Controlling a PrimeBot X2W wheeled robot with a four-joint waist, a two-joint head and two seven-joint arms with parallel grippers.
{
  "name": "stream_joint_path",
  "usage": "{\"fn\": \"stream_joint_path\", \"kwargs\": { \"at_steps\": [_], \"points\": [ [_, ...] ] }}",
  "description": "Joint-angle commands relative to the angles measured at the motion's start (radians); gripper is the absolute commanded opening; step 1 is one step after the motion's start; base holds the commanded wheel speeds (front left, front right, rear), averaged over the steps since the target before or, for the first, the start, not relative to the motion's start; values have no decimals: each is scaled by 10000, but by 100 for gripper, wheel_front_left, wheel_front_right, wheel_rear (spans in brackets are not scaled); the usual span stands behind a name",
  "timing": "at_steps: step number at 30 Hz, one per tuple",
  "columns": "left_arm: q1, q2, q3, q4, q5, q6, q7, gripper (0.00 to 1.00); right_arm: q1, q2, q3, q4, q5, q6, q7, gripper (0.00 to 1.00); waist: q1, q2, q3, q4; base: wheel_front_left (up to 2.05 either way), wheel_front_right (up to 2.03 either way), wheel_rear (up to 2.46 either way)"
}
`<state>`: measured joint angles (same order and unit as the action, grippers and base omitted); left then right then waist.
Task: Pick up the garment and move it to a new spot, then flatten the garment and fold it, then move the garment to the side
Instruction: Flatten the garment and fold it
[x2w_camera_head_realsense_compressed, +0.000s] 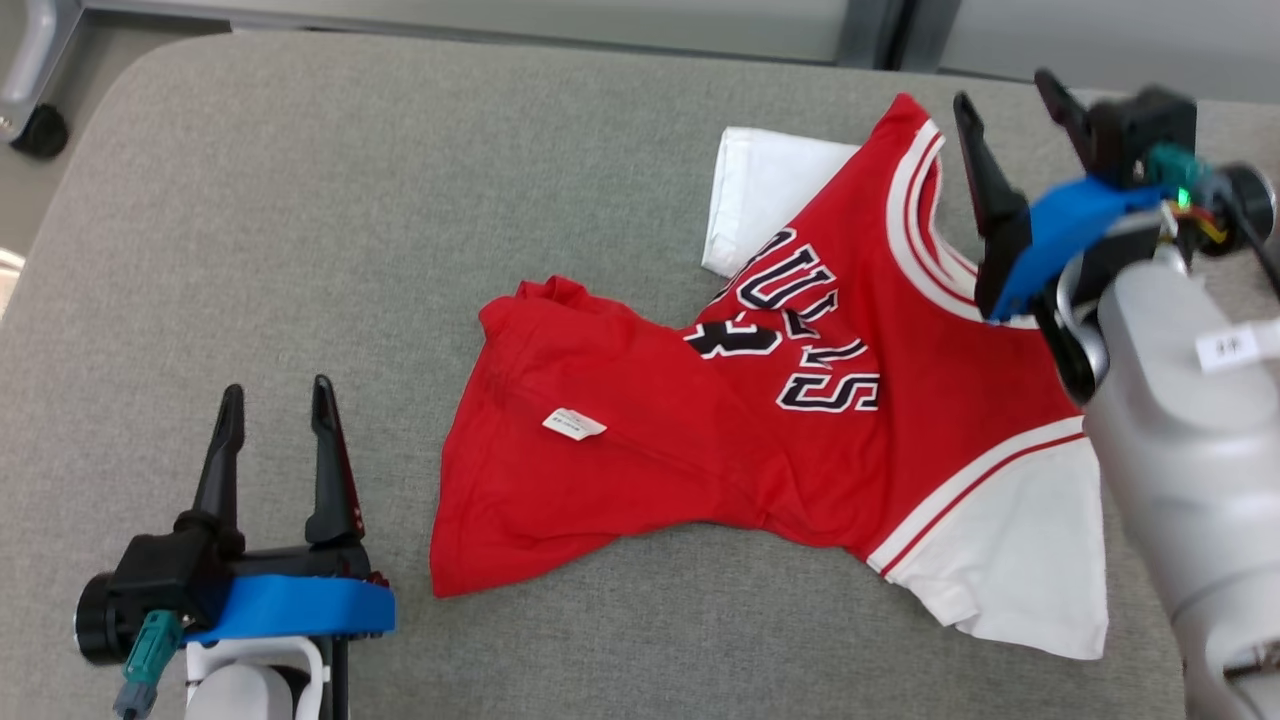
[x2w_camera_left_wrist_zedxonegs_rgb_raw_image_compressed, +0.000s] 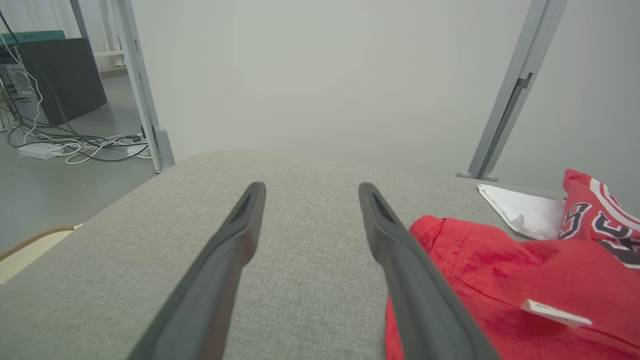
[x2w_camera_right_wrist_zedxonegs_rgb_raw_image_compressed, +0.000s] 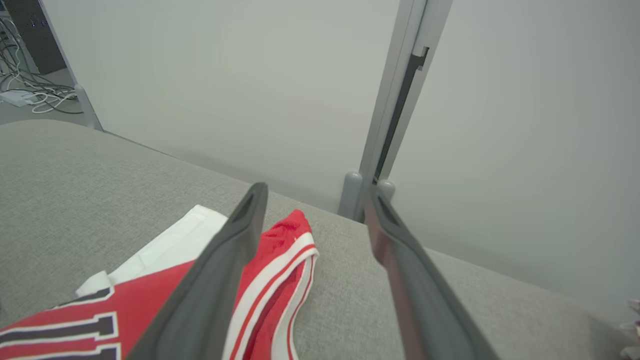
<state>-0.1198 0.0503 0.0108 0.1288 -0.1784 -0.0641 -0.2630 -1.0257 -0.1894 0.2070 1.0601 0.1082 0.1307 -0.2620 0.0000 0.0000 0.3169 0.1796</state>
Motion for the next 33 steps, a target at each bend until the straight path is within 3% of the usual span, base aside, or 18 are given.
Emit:
{"fn": "stream_joint_path", "kwargs": {
  "at_steps": [1,8,13,20,26,33],
  "points": [
    [137,-8,95,24,91,-47,-25,100,774,-82,-186,-560,98,1,-31,100,0,0,-309,-255,0,0,0],
    [694,-5,534,97,427,-181,-24,100,4011,11,-1167,-3507,214,1,-35,100,0,0,-1072,-792,0,0,0],
    [1083,-2,721,138,576,-252,-25,100,6118,438,-1973,-5300,265,1,-35,100,0,0,-1433,-1175,0,0,0],
    [1390,-4,890,242,751,-343,-25,100,8438,1093,-2315,-7368,305,1,-36,100,0,0,-1802,-1575,0,0,0],
    [1341,-2,907,399,832,-390,-24,100,9573,1365,-2285,-8215,480,1,-36,100,0,0,-1917,-1720,0,0,0],
    [946,-1,725,731,1011,-492,-25,100,9549,1378,-2027,-8298,727,1,-36,100,0,0,-1872,-1797,0,0,0]
  ]
}}
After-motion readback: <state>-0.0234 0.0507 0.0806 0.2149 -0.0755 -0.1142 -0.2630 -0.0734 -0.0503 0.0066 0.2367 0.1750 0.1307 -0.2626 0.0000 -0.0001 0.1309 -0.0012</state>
